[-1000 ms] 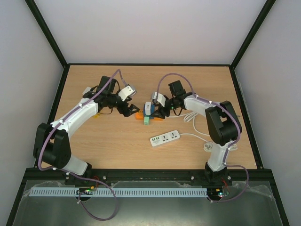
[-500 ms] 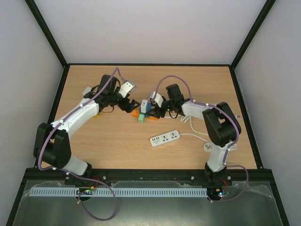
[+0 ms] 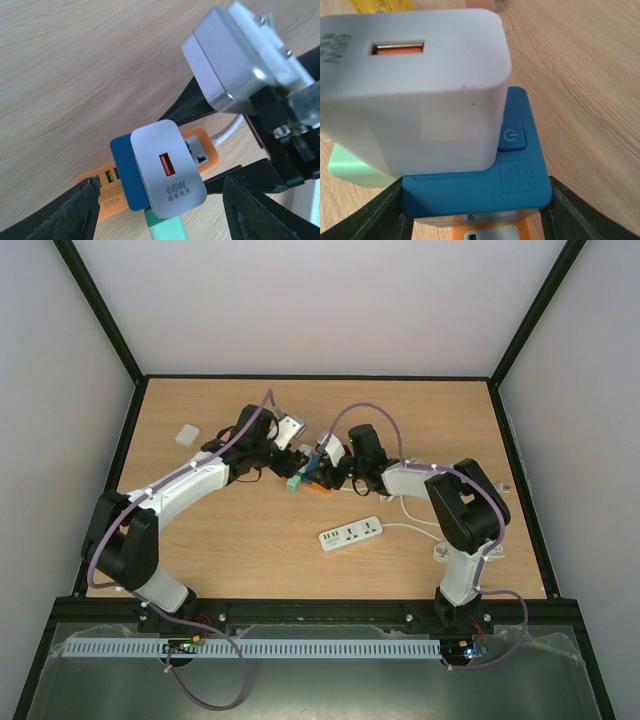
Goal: Pull the plug off the socket
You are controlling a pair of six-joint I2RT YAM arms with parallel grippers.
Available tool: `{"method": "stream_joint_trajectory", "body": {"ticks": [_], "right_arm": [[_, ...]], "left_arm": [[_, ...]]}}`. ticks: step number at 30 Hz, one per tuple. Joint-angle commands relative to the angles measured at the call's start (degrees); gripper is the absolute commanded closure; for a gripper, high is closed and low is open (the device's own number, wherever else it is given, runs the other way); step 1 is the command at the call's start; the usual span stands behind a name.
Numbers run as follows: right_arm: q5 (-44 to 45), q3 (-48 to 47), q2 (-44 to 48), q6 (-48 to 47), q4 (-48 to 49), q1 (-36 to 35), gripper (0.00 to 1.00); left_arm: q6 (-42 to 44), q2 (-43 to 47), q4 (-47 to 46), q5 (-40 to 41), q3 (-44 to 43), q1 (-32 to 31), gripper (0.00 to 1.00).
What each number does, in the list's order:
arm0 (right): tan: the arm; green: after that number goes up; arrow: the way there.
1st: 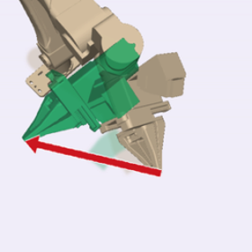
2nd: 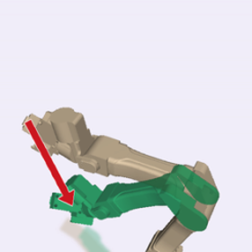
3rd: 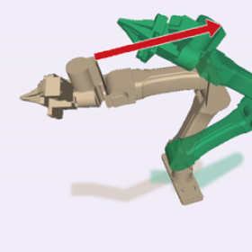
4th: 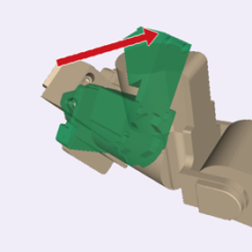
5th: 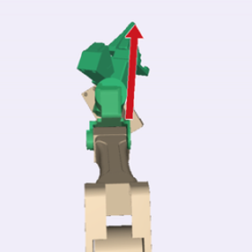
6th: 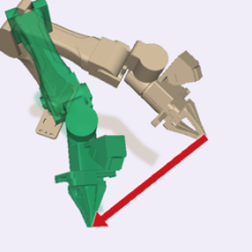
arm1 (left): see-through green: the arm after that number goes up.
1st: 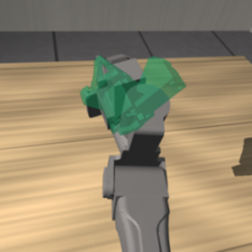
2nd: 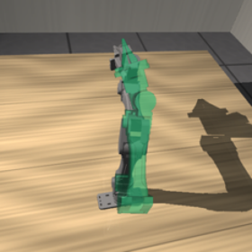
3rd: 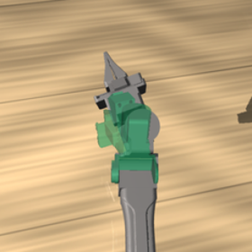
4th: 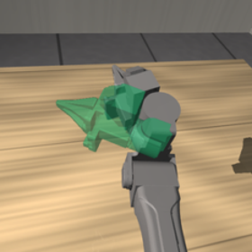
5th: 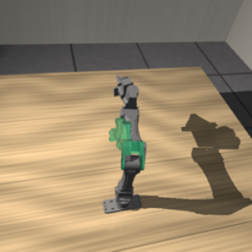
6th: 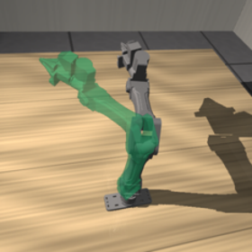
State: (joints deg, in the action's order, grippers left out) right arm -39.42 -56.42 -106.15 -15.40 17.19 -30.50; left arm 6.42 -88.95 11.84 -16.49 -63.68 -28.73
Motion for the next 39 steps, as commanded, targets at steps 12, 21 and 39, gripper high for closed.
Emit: {"method": "stream_joint_trajectory", "body": {"ticks": [12, 21, 39], "right_arm": [[2.9, 2.29, -0.43, 4.48, 7.74, -0.79, 0.65], [4.21, 3.1, -0.94, 5.2, 9.03, -0.88, 0.66], [8.33, 1.84, -3.67, 5.95, 7.72, -1.19, 0.77]], "left_arm": [[-3.31, -6.75, -2.42, 5.99, -0.82, -4.38, 0.59], [-4.48, -4.56, -8.29, 6.71, 2.54, -4.94, 0.86], [-4.28, -0.21, -16.18, 14.76, 4.84, -7.12, 0.98]]}}
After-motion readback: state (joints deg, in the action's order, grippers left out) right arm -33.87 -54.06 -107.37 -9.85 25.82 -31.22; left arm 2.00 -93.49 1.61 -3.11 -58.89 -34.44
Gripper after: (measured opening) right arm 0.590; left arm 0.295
